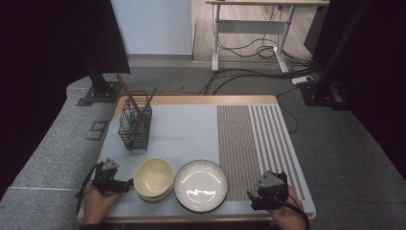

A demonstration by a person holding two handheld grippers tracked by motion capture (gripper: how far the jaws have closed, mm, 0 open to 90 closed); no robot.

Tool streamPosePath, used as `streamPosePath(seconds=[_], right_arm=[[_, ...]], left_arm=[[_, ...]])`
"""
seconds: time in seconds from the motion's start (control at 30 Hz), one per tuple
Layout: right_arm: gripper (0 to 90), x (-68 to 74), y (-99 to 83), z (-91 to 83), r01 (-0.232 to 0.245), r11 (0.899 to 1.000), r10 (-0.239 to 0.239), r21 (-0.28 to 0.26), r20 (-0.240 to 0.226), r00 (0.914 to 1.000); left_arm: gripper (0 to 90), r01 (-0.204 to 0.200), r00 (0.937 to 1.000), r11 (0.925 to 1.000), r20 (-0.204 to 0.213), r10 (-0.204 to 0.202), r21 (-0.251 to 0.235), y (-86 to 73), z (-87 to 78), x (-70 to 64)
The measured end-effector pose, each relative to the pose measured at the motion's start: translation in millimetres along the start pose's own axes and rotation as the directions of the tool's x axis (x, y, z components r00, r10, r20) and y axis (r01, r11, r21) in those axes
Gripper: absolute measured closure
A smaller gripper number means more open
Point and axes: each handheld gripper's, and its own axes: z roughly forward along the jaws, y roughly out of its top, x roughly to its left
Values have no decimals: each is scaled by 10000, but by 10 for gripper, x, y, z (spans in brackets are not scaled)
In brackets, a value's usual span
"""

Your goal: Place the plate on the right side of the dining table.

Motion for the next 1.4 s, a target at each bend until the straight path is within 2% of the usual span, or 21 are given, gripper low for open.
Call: streamPosePath(seconds=[0.4, 0.47, 0.5, 0.57, 0.6, 0.77, 0.8, 0.87, 0.9, 0.93, 0.97, 1.1, 1.13, 1.17, 1.2, 1.23, 1.27, 1.3, 1.33, 1.37, 1.4], right_arm=[[49, 279, 216, -45, 1264, 9920, -1264, 46, -93, 9919], [49, 327, 252, -60, 1661, 9861, -1660, 44, -142, 9860], [56, 382, 287, -78, 2112, 9774, -2112, -17, -51, 9774], [66, 409, 303, -86, 2304, 9731, -2304, -56, -91, 9731], [76, 458, 335, -96, 2667, 9638, -2667, 16, 4, 9638], [137, 562, 380, -117, 3617, 9323, -3617, 6, 41, 9323], [137, 562, 380, -117, 3617, 9323, -3617, 6, 41, 9323], [140, 602, 390, -121, 3935, 9193, -3935, -5, 37, 9193], [148, 640, 403, -129, 4268, 9043, -4268, -15, -78, 9043], [159, 659, 411, -137, 4469, 8946, -4469, -25, -73, 8945], [159, 659, 411, -137, 4469, 8946, -4469, -25, -73, 8945], [197, 737, 454, -167, 5311, 8470, -5314, -238, -74, 8471], [224, 775, 475, -189, 5587, 8284, -5595, -393, -104, 8288], [231, 796, 487, -201, 5704, 8204, -5711, -381, -81, 8208], [231, 796, 487, -201, 5704, 8204, -5711, -381, -81, 8208], [248, 815, 496, -209, 5844, 8102, -5853, -451, -71, 8108], [279, 843, 516, -216, 6117, 7897, -6130, -476, -222, 7897], [279, 843, 516, -216, 6117, 7897, -6130, -476, -222, 7897], [318, 883, 527, -225, 6349, 7710, -6365, -493, -270, 7708], [336, 896, 533, -227, 6463, 7614, -6481, -517, -352, 7607], [336, 896, 533, -227, 6463, 7614, -6481, -517, -352, 7607]], left_arm=[[0, -5, 10000, 10000, -3, 5, -7, -1, 0, -1], [0, -5, 10000, 10000, -4, 5, -6, -1, -1, -1], [0, -6, 10000, 10000, -3, 6, -5, -1, -1, -1], [0, -6, 10000, 10000, -2, 6, -7, -1, 0, -1], [0, -4, 10000, 10000, -3, 4, -5, -1, -1, -1], [0, -6, 10000, 10000, -3, 6, -6, -1, -1, -1], [0, -7, 10000, 10000, -4, 7, -7, -1, -1, -1], [0, -7, 10000, 10000, -5, 7, -8, -1, -1, -1], [0, -7, 10000, 10000, -3, 7, -8, -1, 0, -1], [0, -6, 10000, 10000, -5, 6, -7, -1, -1, -1], [0, -6, 10000, 10000, -5, 6, -7, -1, -1, -1], [0, -7, 10000, 10000, -4, 7, -6, -1, -1, -1], [0, -6, 10000, 10000, -3, 6, -8, -1, 0, -1], [0, -5, 10000, 10000, -3, 5, -11, -1, 0, -1], [0, -5, 10000, 10000, -3, 5, -11, -1, 0, -1], [0, -6, 10000, 10000, -3, 6, -8, -1, 0, -1], [0, -5, 10000, 10000, -4, 5, -9, -1, 0, -1], [0, -6, 10000, 10000, -2, 6, -9, -1, 0, -1], [0, -5, 10000, 10000, -3, 5, -10, -1, 0, -1], [0, -6, 10000, 10000, -4, 6, -10, -1, 0, -1], [0, -6, 10000, 10000, -4, 6, -10, -1, 0, -1]])
